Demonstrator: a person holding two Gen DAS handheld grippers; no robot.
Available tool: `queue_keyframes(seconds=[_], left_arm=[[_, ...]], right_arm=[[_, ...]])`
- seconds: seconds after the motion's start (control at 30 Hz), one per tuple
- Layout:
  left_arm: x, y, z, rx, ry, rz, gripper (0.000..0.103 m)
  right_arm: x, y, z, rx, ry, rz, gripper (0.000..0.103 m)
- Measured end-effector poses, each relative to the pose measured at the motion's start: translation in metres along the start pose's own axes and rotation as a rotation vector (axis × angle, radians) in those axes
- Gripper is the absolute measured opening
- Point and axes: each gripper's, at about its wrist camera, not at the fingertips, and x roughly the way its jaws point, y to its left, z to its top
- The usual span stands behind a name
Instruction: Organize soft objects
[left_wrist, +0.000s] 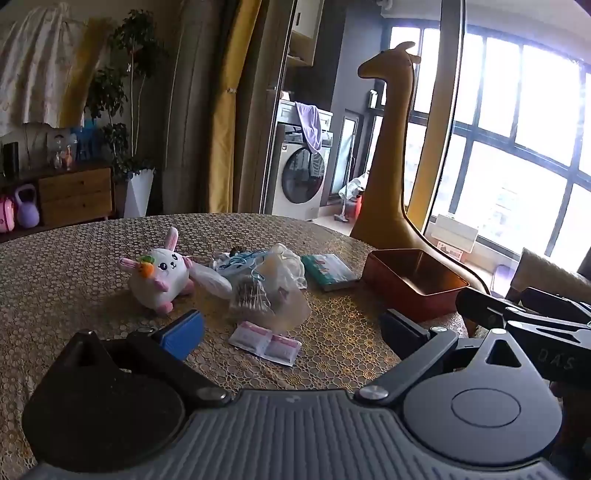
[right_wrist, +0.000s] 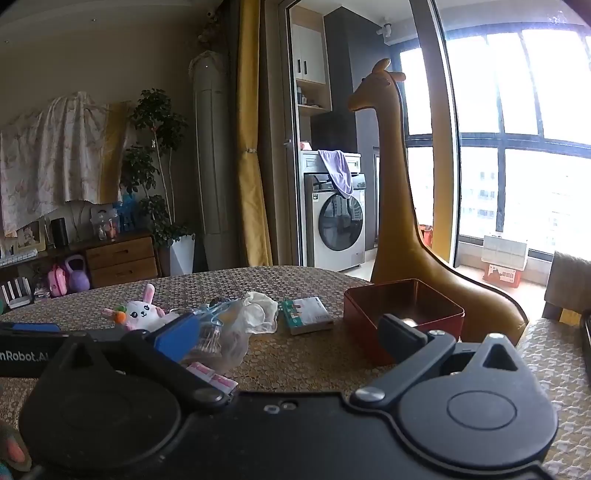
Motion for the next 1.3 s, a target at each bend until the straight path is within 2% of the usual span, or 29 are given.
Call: queue_keyframes(seconds=[1.3], left_arm=[[-0.0028, -0.0021, 0.0020, 0.014, 0.006, 0.047, 0.103]], right_arm=[[-0.0026, 0.0030, 0.0009, -0.021, -0.022, -0.006, 0.103]])
